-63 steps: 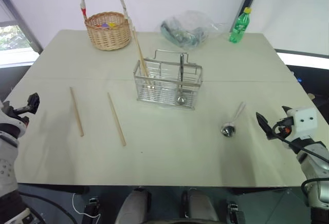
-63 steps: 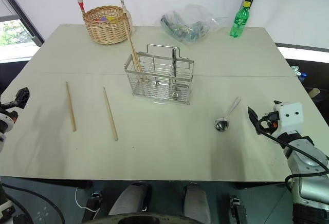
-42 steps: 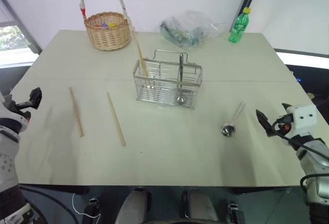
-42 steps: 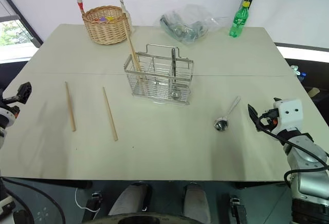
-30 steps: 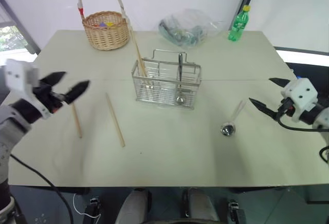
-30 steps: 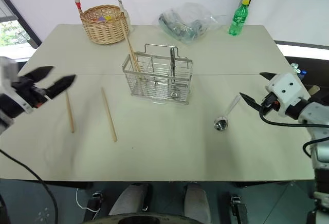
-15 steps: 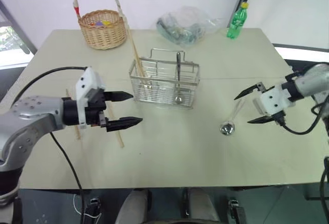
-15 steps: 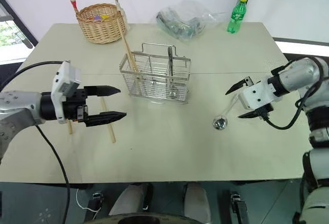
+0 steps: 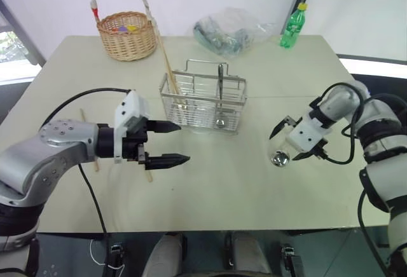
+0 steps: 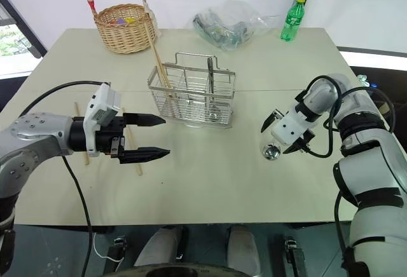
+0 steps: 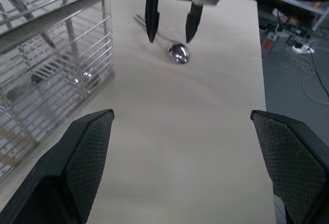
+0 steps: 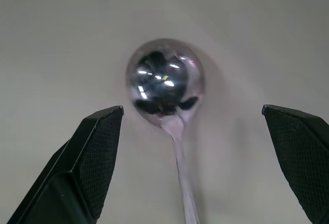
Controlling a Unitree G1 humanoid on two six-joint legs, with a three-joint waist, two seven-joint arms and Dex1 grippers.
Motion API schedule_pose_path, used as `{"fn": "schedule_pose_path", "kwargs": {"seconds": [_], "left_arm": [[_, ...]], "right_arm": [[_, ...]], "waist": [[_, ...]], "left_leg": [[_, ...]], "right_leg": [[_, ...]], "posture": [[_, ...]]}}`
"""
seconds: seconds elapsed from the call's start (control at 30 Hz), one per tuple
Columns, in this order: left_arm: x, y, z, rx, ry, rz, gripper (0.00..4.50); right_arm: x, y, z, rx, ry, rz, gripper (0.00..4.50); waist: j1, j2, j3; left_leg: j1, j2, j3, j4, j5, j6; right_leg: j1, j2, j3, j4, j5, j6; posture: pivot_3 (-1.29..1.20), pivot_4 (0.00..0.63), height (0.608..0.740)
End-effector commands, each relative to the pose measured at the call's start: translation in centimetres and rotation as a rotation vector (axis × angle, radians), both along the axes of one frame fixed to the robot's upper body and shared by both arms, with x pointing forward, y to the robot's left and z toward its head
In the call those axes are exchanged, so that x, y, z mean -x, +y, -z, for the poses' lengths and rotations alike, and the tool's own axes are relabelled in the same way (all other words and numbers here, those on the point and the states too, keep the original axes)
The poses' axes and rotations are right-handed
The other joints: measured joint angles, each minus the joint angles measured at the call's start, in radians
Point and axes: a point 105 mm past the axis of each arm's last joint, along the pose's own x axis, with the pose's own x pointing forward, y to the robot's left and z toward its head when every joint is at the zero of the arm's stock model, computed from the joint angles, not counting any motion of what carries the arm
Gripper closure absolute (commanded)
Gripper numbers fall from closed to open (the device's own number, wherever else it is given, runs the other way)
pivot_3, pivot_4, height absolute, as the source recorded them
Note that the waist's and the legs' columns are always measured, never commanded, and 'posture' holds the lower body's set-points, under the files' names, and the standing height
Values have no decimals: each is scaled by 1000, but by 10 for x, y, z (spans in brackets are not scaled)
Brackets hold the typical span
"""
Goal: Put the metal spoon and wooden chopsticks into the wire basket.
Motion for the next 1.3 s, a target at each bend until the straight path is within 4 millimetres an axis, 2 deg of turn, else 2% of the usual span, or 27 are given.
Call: {"fn": "schedule_pose_path", "kwargs": {"seconds": [0.03,0.4,0.5,0.73,0.93,1.13,1.23,1.3], "left_arm": [[3,-3,-15,20,-65,5,0],[1,-5,-22,35,-74,2,0],[0,-6,-22,37,-76,4,0],[-1,-7,-25,47,-86,7,0],[-4,-8,-28,55,-96,7,0],[-9,-7,-32,53,-118,6,0],[-11,-2,-37,57,-128,-12,0],[-12,1,-39,55,-138,-24,0]], "right_arm": [[-2,-2,-6,25,-20,-18,48],[-9,9,0,0,-122,-90,48],[-11,13,1,-19,-143,-103,910],[-11,13,1,-29,-157,-118,4447],[-11,12,-1,-46,-174,-107,4447],[-13,18,-11,-159,-217,-88,4447],[-9,46,-35,-414,-165,-13,4447],[6,62,-58,-586,-64,39,4447]], "waist": [[-2,0,0],[-5,-1,0],[-5,-2,-1],[-5,-3,-1],[-4,-4,-1],[-5,-3,-1],[-5,-4,-1],[-3,-3,0]], "left_leg": [[0,0,0,0,0,0],[3,0,0,0,3,-4],[3,0,0,0,3,-4],[3,0,0,0,3,-5],[3,0,0,1,3,-4],[3,0,0,1,3,-5],[3,1,-1,1,3,-4],[3,3,-1,1,3,-4]], "right_leg": [[0,0,0,1,0,0],[-1,2,1,8,-1,-3],[-1,3,2,8,-1,-2],[-1,3,2,8,-1,-2],[-1,3,2,8,-1,-1],[-1,3,3,9,0,-1],[-1,4,3,8,0,0],[0,3,3,8,0,0]], "posture": [[0,150,661],[0,150,661],[0,150,661],[0,150,661],[0,150,661],[0,150,661],[0,150,661],[0,150,661]]}}
